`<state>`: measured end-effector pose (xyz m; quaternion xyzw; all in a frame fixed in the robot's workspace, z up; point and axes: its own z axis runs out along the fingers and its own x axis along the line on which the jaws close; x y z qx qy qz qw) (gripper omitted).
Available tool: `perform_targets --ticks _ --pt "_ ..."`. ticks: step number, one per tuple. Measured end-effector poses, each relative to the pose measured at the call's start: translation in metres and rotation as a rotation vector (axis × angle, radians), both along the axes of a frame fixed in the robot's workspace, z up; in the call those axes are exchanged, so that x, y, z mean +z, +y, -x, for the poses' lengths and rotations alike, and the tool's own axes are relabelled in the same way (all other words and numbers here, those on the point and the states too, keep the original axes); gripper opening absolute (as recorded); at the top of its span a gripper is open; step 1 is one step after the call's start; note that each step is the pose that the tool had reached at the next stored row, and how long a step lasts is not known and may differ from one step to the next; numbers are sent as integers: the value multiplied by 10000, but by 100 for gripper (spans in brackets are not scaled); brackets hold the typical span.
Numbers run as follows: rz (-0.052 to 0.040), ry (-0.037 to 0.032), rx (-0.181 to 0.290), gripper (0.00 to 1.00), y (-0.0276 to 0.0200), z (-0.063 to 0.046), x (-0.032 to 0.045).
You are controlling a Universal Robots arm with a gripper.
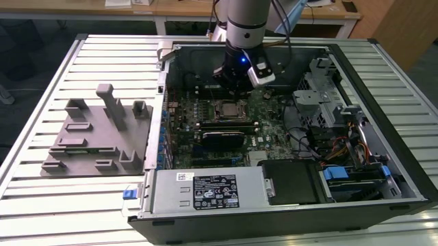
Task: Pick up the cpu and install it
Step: 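Close the cpu cover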
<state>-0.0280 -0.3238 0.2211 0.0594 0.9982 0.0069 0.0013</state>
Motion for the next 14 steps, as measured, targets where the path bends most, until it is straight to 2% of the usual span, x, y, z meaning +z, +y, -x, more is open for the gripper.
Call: perform_targets --ticks 1,2,3,9,14 --pt "3 136 0 11 -5 -6 -1" --pt "6 203 0 11 -12 -8 0" --pt "5 228 1 11 -23 -9 -1" --pt "3 254 0 11 -120 -12 -7" --pt "4 248 40 11 -140 9 -10"
